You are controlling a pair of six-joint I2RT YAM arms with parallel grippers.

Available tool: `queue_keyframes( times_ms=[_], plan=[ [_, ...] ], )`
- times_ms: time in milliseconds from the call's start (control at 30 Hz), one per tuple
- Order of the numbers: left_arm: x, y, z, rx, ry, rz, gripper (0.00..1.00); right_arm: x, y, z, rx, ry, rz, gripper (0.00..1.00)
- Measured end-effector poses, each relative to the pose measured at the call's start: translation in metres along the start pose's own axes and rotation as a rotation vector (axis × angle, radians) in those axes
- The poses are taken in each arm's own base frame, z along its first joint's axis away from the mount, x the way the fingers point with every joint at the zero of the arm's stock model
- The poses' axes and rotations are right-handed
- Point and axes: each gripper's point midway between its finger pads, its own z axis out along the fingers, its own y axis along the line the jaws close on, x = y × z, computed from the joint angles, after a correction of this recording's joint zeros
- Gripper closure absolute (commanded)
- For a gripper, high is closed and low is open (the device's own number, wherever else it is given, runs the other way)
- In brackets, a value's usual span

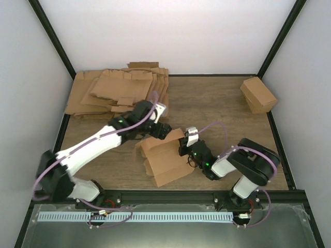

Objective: Fold the paper box

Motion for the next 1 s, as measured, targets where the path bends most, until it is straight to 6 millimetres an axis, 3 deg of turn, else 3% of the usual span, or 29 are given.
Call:
queue_keyframes(
  times_ms=[67, 133, 200, 267, 367, 467, 533, 733, 833, 933, 1000],
  plan=[
    [-0.026, -0.003, -0.040, -0.019, -0.103, 0.003, 0.03, -0.014, -0.001, -0.005, 0.019, -0.019, 0.081, 0.99],
    [-0.057, -0.008, -0.096, -0.033, -0.240, -0.013, 0.01, -0.027, -0.002, -0.011, 0.026, -0.040, 0.168, 0.99],
    [-0.072, -0.011, -0.146, -0.039, -0.346, -0.045, 0.00, -0.038, -0.002, -0.017, 0.027, -0.055, 0.262, 0.99],
    [-0.072, -0.011, -0.183, -0.033, -0.404, -0.091, 0.00, -0.042, -0.005, -0.019, 0.054, -0.042, 0.376, 0.99],
    [-0.049, -0.012, -0.218, 0.006, -0.429, -0.179, 0.03, -0.040, -0.010, -0.011, 0.137, 0.018, 0.530, 0.99],
    [-0.020, -0.015, -0.224, 0.077, -0.409, -0.270, 0.07, -0.043, -0.009, -0.010, 0.140, 0.010, 0.645, 0.99],
    [0.005, -0.020, -0.218, 0.151, -0.370, -0.345, 0.07, -0.036, -0.012, -0.012, 0.143, 0.010, 0.702, 0.99],
    [0.070, -0.018, -0.164, 0.214, -0.189, -0.516, 0.01, -0.018, -0.011, -0.009, 0.146, 0.055, 0.743, 0.99],
    [0.080, -0.014, -0.149, 0.192, -0.141, -0.544, 0.00, -0.013, -0.011, -0.006, 0.150, 0.068, 0.743, 0.99],
    [0.075, -0.015, -0.142, 0.189, -0.135, -0.543, 0.00, -0.011, -0.011, -0.003, 0.158, 0.072, 0.740, 0.99],
    [0.072, -0.014, -0.135, 0.180, -0.129, -0.540, 0.06, -0.010, -0.012, -0.003, 0.165, 0.070, 0.738, 0.99]
  ],
)
